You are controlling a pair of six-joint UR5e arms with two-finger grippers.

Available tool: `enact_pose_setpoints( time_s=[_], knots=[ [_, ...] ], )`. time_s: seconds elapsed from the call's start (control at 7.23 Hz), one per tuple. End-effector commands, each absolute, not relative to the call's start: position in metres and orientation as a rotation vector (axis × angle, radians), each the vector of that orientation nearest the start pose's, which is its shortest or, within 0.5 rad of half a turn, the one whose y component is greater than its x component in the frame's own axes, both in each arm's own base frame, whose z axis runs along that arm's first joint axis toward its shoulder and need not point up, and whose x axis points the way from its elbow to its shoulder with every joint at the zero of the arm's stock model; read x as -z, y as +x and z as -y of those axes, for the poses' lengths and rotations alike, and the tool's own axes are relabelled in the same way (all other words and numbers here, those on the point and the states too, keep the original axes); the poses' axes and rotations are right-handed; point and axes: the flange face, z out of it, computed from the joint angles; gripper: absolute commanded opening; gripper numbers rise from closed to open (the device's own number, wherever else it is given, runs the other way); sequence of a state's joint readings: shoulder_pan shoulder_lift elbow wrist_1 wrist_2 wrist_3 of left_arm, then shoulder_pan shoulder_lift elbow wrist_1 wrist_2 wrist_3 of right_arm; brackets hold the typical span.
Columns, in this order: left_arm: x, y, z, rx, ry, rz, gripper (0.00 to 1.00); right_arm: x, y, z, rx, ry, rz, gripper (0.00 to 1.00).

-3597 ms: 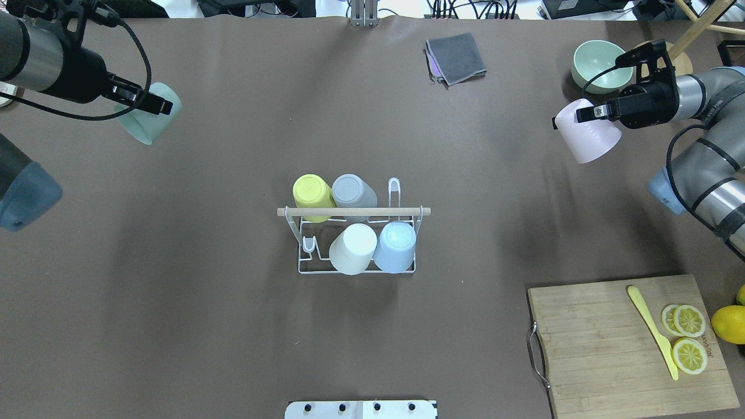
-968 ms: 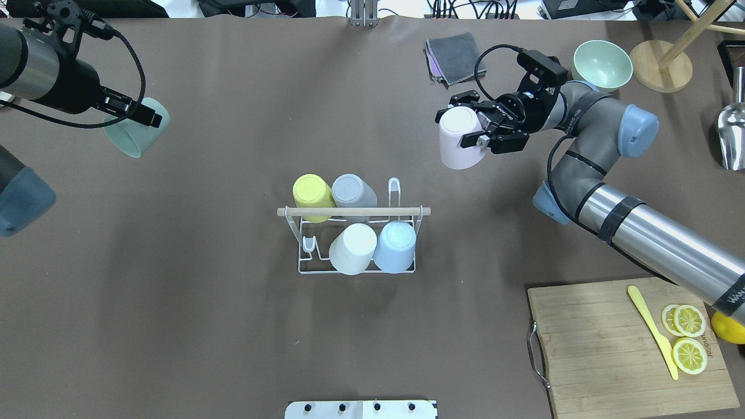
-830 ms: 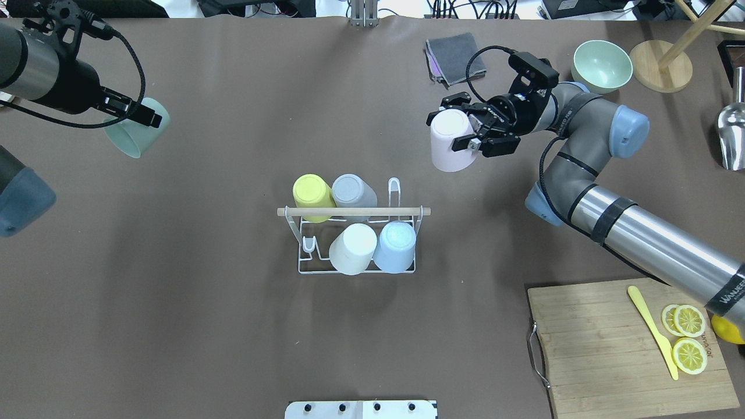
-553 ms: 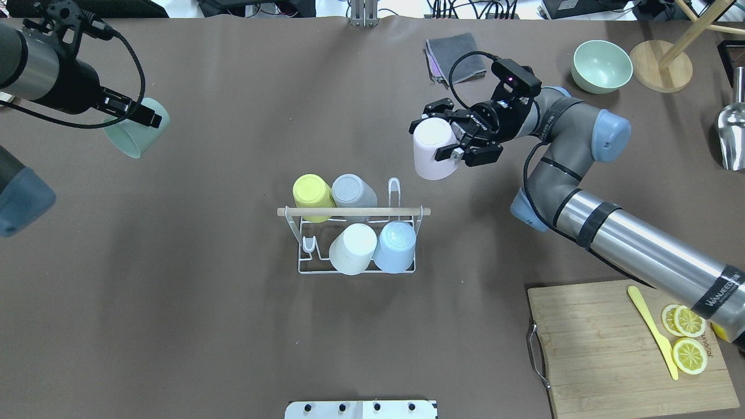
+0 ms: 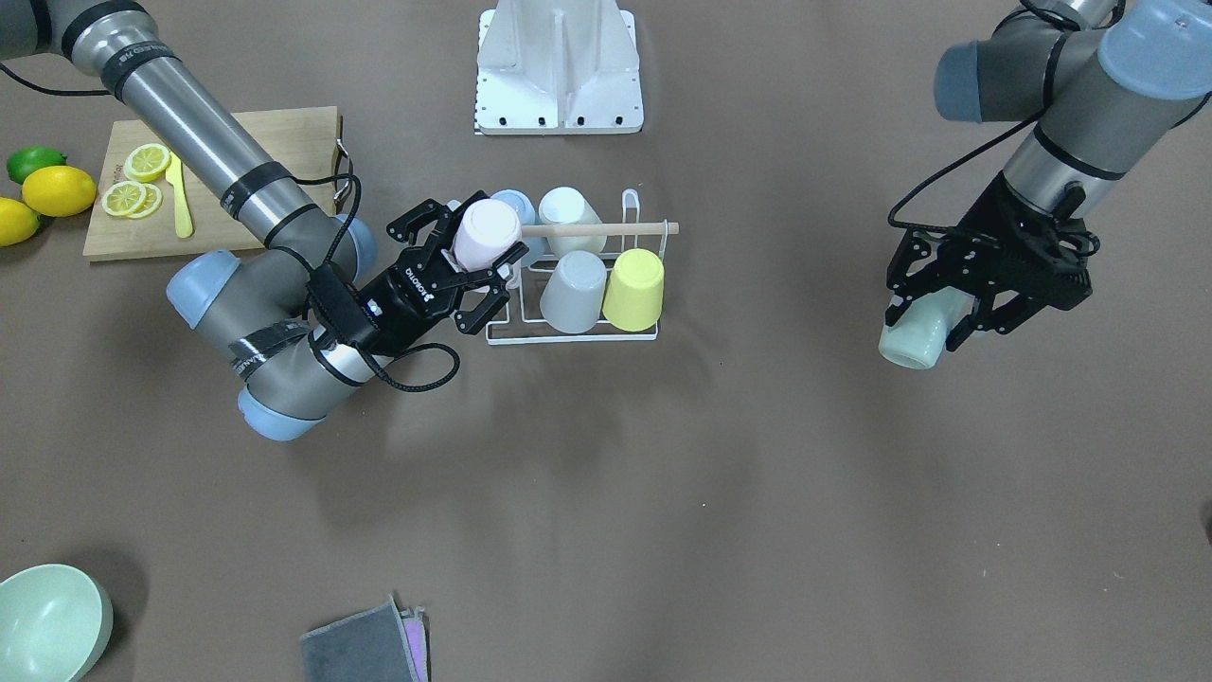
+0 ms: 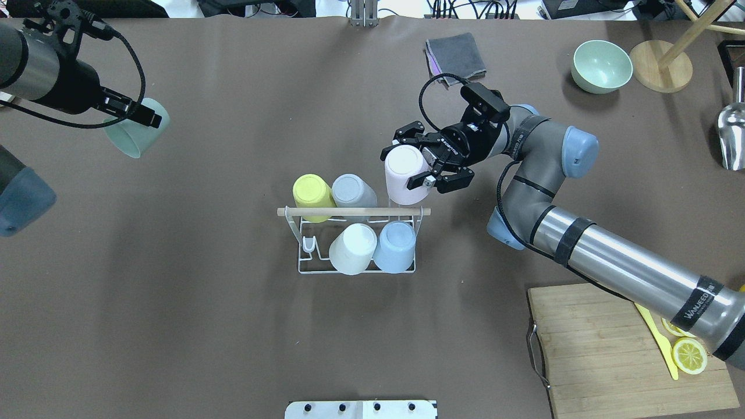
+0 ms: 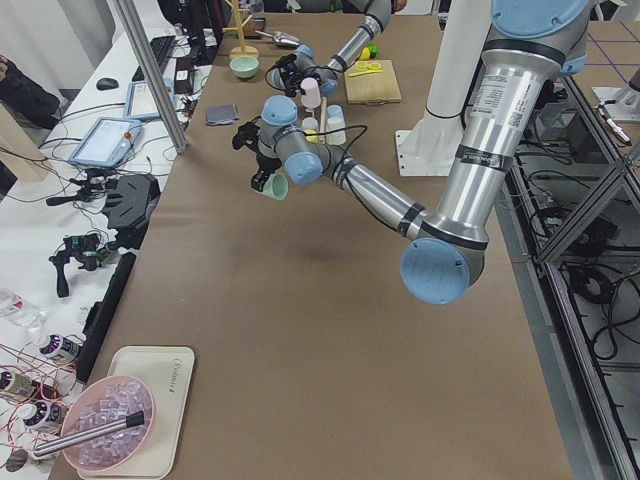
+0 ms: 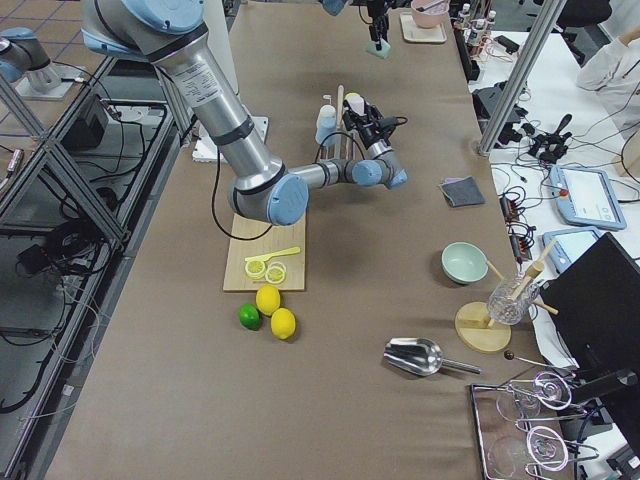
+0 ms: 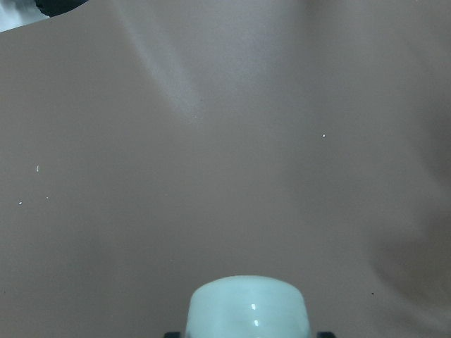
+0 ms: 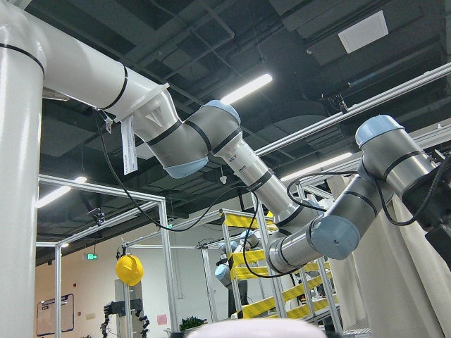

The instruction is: Place cup on cup holder

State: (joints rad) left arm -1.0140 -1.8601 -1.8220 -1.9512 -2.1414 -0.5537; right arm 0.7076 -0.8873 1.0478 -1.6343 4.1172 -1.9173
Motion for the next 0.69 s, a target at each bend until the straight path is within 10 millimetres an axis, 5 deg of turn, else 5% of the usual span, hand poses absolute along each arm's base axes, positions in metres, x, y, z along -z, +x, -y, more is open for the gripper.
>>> enact_pose_setpoints(
  time_s=[0.0, 0.55],
  knots=[
    [-0.3395, 0.2417, 0.5386, -0.265, 0.481, -0.921, 0.00, -0.3298, -0.5285, 0.5399, -0.932, -1.555, -2.564, 0.21],
    [-0.3392, 0.2432, 0.5393, -0.268, 0.481, -0.922, 0.00, -0.3295, -0.5364, 0.5373, -0.926, -1.638, -2.485, 0.22]
  ],
)
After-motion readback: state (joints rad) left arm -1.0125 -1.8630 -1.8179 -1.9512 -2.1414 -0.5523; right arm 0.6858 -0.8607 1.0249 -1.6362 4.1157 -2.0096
